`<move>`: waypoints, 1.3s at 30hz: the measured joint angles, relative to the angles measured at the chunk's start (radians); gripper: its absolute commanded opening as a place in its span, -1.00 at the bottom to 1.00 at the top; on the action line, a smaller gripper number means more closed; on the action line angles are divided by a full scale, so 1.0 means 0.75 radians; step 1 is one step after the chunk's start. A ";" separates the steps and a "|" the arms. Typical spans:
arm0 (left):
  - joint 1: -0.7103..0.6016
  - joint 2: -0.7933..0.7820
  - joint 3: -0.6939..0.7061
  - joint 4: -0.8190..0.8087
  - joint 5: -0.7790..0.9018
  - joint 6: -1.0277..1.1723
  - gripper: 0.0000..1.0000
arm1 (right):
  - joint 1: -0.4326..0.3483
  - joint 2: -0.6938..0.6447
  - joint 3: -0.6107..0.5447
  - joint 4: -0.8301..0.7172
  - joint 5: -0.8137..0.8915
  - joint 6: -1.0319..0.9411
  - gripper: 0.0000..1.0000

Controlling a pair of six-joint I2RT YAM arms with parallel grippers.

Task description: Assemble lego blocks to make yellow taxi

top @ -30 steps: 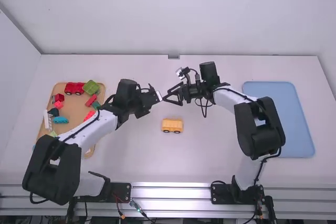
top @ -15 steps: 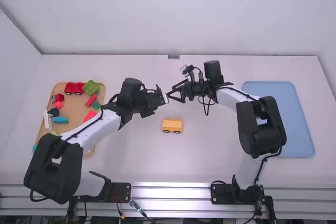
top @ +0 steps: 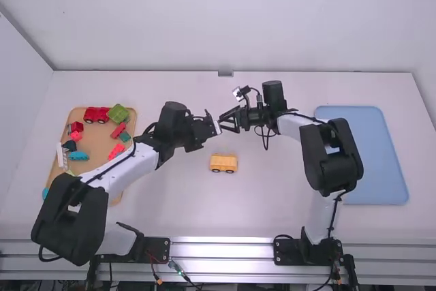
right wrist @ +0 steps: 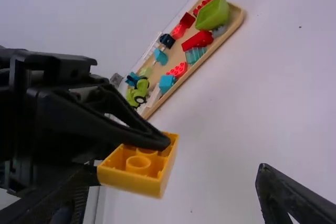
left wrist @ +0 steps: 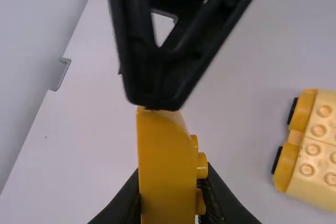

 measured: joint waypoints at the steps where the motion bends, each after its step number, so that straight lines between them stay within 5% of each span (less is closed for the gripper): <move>1: 0.000 0.000 0.000 0.007 -0.006 0.000 -0.96 | 0.001 0.000 0.001 0.000 -0.002 0.002 0.69; 9: -0.002 0.000 0.000 0.016 -0.030 0.001 -0.96 | 0.070 0.000 0.001 0.009 0.003 0.031 0.54; 14: -0.001 0.002 0.000 0.015 -0.033 0.001 -0.96 | 0.091 0.000 0.001 0.007 0.018 0.034 0.12; 39: -0.003 0.003 0.000 0.007 -0.064 0.000 -0.88 | 0.086 0.001 0.001 0.007 0.030 0.035 -0.23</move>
